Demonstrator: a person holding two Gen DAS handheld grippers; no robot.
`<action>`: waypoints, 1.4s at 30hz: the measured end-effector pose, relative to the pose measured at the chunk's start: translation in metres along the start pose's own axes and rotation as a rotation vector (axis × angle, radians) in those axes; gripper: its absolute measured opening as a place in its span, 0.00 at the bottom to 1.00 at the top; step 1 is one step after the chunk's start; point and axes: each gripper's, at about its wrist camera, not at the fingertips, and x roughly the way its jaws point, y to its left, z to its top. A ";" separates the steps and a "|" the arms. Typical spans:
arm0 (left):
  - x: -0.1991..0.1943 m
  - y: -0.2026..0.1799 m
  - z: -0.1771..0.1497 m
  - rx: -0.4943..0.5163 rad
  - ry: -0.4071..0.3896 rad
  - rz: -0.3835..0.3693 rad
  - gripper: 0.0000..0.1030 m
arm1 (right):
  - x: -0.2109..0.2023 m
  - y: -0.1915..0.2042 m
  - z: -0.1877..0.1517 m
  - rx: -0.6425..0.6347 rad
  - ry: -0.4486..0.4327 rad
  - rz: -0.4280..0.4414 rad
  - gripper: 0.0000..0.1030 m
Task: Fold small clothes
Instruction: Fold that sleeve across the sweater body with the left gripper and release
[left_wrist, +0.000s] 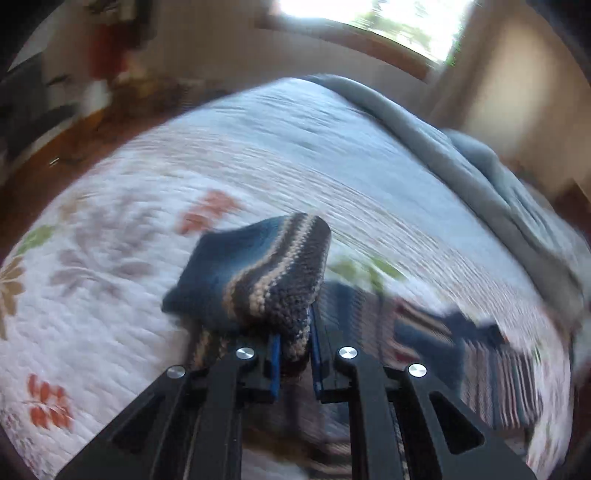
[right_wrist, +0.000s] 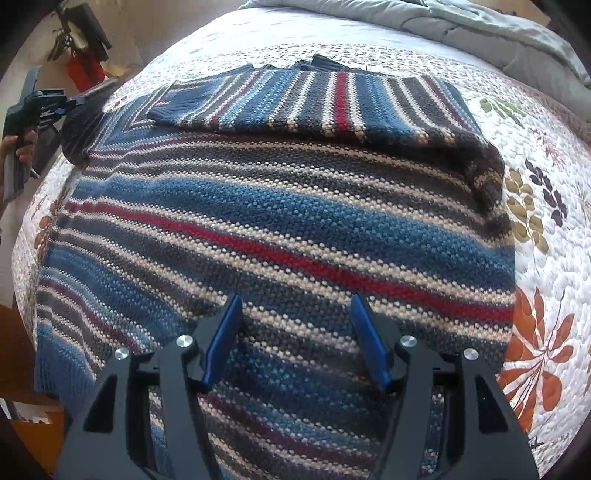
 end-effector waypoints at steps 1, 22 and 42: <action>0.000 -0.013 -0.007 0.035 0.006 -0.010 0.12 | -0.001 -0.002 -0.001 0.006 -0.002 0.006 0.59; 0.008 -0.040 -0.065 -0.033 0.293 -0.185 0.63 | -0.003 -0.010 -0.008 0.041 -0.022 0.043 0.61; 0.013 -0.129 -0.068 0.078 0.208 -0.300 0.16 | 0.000 -0.012 -0.009 0.039 -0.025 0.054 0.62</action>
